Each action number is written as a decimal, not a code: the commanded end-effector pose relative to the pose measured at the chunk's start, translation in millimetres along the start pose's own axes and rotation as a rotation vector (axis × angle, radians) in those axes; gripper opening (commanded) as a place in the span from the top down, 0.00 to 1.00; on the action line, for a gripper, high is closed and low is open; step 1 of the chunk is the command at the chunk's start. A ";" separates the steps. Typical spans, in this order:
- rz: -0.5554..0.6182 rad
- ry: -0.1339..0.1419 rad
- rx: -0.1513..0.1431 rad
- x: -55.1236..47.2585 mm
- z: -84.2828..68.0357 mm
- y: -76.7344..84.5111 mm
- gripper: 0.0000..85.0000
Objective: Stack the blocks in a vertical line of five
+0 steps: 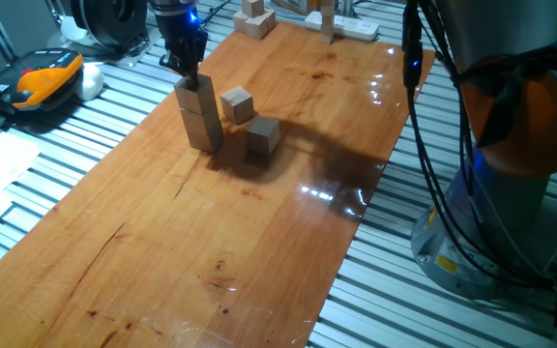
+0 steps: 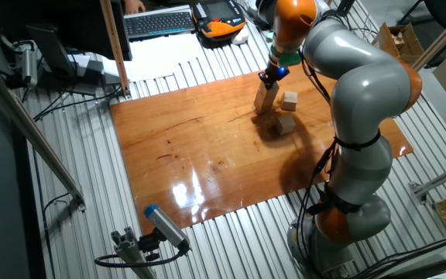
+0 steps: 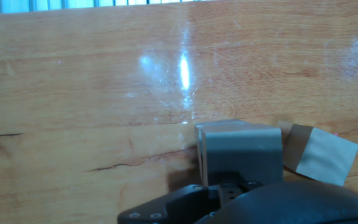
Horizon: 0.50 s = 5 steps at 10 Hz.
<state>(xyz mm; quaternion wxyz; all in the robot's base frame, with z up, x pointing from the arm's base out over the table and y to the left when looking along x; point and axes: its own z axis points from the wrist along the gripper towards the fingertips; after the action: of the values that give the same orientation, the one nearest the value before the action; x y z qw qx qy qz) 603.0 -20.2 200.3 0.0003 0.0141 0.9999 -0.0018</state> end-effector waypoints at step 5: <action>0.013 -0.003 0.003 1.6 -0.5 0.6 1.00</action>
<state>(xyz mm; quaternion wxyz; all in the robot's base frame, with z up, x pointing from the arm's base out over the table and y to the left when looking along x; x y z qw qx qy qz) 601.4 -19.4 200.9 0.0018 0.0204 0.9998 -0.0026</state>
